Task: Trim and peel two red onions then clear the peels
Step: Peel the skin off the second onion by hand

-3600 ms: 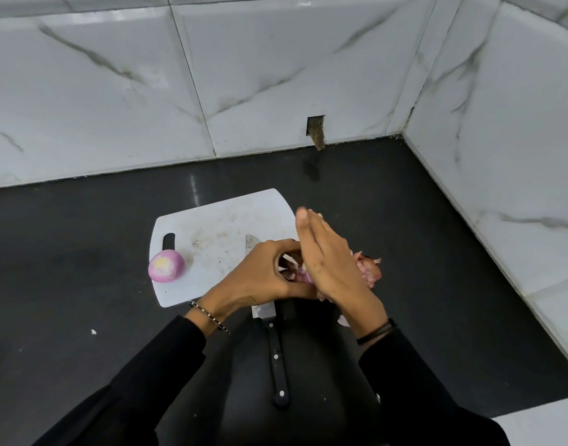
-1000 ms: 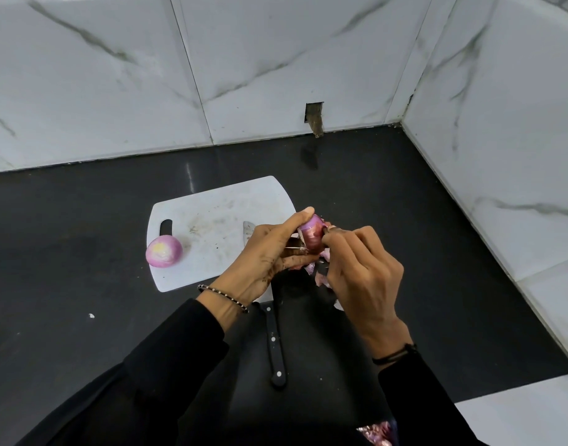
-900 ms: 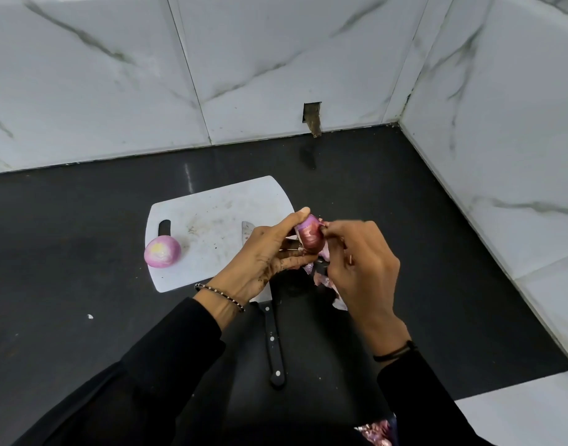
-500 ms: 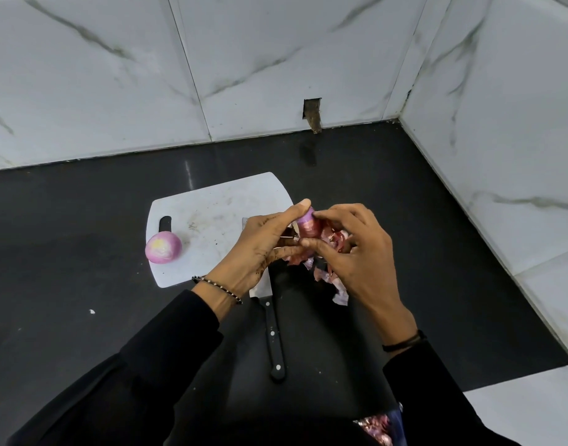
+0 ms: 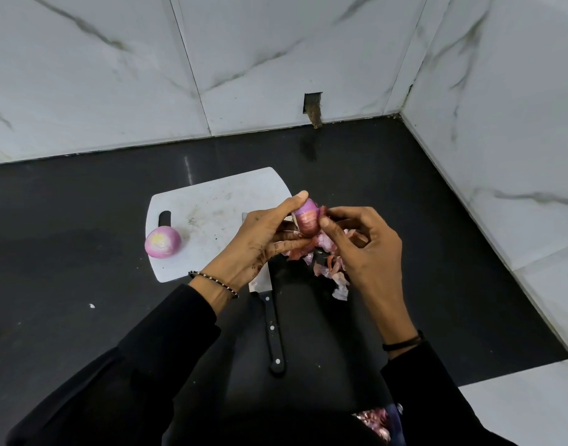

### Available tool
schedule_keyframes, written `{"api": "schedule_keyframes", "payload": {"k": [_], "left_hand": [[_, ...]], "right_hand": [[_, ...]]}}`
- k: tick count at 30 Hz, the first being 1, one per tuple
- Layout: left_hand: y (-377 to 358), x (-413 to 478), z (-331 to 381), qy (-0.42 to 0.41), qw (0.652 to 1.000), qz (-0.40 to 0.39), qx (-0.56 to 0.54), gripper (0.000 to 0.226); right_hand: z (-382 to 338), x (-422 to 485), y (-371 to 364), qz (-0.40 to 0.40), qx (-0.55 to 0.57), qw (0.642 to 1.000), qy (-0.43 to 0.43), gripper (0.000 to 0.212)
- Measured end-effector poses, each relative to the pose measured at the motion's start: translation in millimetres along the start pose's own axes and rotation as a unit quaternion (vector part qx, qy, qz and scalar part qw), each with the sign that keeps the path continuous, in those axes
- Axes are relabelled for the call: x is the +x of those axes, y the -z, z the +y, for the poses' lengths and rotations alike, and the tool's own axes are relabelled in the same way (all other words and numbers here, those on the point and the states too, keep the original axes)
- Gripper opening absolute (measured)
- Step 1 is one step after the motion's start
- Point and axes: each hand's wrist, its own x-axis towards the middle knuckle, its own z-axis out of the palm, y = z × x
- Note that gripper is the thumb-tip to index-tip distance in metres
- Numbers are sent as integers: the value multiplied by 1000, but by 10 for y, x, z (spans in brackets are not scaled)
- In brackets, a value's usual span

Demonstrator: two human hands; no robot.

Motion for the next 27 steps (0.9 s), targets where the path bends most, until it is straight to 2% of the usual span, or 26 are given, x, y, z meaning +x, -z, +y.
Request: {"api": "schedule_keyframes", "payload": {"k": [4,7,13,16,19,24,27], "left_hand": [[12,-1,2,0,1000,-12,1,44],[33,-10,13,-1,1000,-22,3,44],[73,-10,41,0,999,-40,26,47],[65,-24,22,3,998,-52,25,46],[30,-30,-16,0,999,-40,11,40],[-50,-23,-60,-8,1000,-2,-1,34],[-72,-18,-65,-14,1000,12,-8,35]], "right_hand": [[-1,31,21,-43,-1,999,0,21],[-14,56,30,-59,47,996,-42,23],[-32,81,29,-63,94,991,-77,14],[-14,84,19,-58,45,994,-81,10],[-5,65,-26,-40,-57,997,-26,7],[41,9,-86,-10,-159,986,58,6],[64,-6,-84,2,-166,983,78,7]]}}
